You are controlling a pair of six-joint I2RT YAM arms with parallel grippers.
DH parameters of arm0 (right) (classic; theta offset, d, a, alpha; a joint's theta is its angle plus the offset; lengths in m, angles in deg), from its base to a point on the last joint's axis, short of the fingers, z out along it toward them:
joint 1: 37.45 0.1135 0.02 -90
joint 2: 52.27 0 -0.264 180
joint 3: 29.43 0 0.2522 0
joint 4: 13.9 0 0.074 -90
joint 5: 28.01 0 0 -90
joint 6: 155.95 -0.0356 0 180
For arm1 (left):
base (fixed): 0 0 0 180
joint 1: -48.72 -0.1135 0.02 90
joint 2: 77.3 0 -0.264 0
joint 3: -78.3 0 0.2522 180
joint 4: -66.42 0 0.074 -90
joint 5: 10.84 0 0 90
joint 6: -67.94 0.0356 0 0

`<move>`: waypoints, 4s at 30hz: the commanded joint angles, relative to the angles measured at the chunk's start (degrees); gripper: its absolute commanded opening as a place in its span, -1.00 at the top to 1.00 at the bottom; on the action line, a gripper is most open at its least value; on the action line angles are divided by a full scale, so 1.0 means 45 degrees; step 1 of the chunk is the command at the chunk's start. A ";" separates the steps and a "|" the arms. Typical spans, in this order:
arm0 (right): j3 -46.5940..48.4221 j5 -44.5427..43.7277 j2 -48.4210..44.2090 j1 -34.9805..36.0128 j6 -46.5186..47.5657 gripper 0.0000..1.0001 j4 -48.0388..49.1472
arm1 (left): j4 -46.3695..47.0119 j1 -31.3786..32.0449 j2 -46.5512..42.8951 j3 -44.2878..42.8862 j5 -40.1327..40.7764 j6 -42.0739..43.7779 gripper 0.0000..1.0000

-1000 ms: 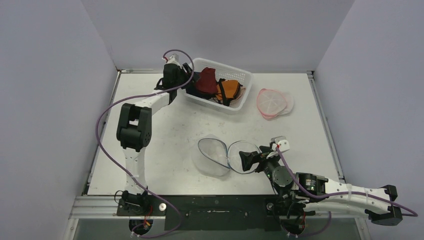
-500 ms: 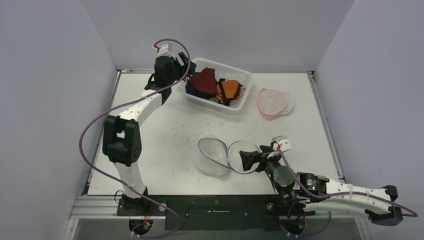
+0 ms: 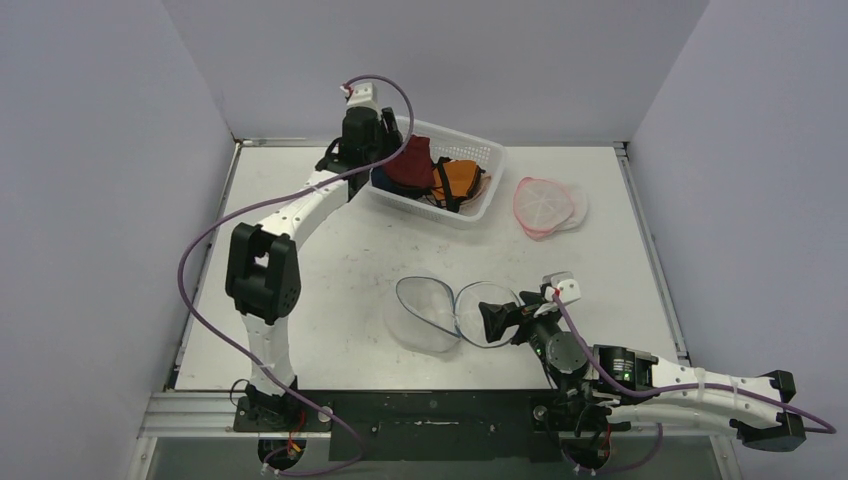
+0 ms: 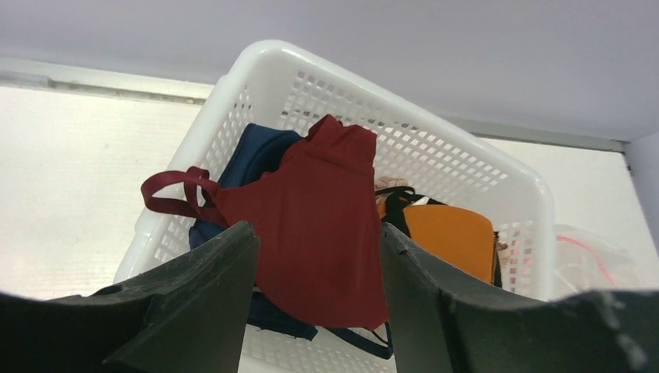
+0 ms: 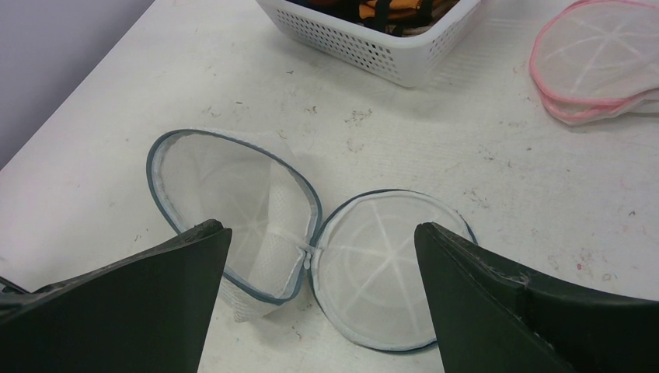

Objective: Unzip the laundry bag and remove the bra
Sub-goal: Place the bra in the bin, then close the laundry bag at the center of the board.

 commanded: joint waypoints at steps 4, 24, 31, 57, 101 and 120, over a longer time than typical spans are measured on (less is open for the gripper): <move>0.0247 -0.0103 0.0257 0.0090 -0.0074 -0.85 0.0187 | -0.1742 0.0134 0.1122 -0.1512 0.1300 0.0331 -0.12; 0.0273 -0.0273 0.0294 0.0110 -0.0370 -0.86 -0.0069 | -0.3003 0.0112 0.4236 -0.4045 0.0083 -0.0182 0.39; 0.0284 -0.0326 0.0461 0.0112 -0.0350 -0.85 -0.0013 | -0.3135 0.0186 0.4823 -0.4493 -0.0189 -0.0208 0.43; 0.0671 -0.0484 0.0550 0.0110 -0.0264 -0.85 -0.0067 | -0.3060 0.0787 0.3503 -0.4710 -0.1343 -0.0465 0.19; -0.0749 0.3847 0.2404 -0.6455 -0.6621 -0.83 -0.2831 | -0.5776 0.6956 -1.1441 1.0559 0.3685 -0.3713 -0.64; -0.1047 0.3452 0.2761 -0.6472 -0.7901 -0.87 -0.2962 | -0.5303 0.7152 -0.9126 0.9889 0.3105 -0.2820 0.16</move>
